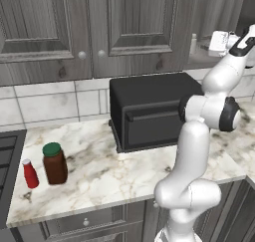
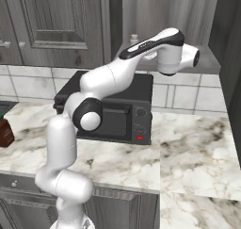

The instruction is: Collect the paprika, ketchup, and shaker from the cabinet and place them next to the stove.

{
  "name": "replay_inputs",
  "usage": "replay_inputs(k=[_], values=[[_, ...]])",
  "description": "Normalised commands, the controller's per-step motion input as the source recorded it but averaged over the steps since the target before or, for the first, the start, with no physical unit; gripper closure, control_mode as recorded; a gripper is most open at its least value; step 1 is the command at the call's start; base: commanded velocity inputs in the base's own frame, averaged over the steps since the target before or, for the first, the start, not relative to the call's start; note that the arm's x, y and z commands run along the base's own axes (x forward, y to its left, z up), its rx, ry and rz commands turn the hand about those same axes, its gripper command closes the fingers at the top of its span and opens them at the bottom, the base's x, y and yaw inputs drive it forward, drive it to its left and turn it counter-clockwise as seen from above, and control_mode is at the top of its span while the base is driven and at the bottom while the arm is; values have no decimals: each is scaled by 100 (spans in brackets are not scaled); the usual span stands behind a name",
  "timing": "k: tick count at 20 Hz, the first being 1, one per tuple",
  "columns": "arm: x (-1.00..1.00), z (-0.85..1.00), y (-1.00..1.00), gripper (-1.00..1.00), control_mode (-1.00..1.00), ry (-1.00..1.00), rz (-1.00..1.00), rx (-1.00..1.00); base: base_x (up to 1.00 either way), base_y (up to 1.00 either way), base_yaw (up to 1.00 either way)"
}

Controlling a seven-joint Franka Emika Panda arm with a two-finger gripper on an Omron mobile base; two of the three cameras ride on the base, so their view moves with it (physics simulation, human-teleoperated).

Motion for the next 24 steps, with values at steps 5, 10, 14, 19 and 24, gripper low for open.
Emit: replay_inputs(k=[5, 10, 14, 19, 24], values=[[-8, -9, 7, -100, -100, -3, 1, 0, 0, 0, 0], [-16, -7, 19, -100, -100, -1, 0, 0, 0, 0, 0], [-23, -12, 21, -100, -100, -1, 0, 0, 0, 0, 0], [-20, -5, 23, -100, -100, 0, 0, 0, 0, 0, 0], [13, 2, 11, -100, -100, 2, -4, 0, 0, 0, 0]])
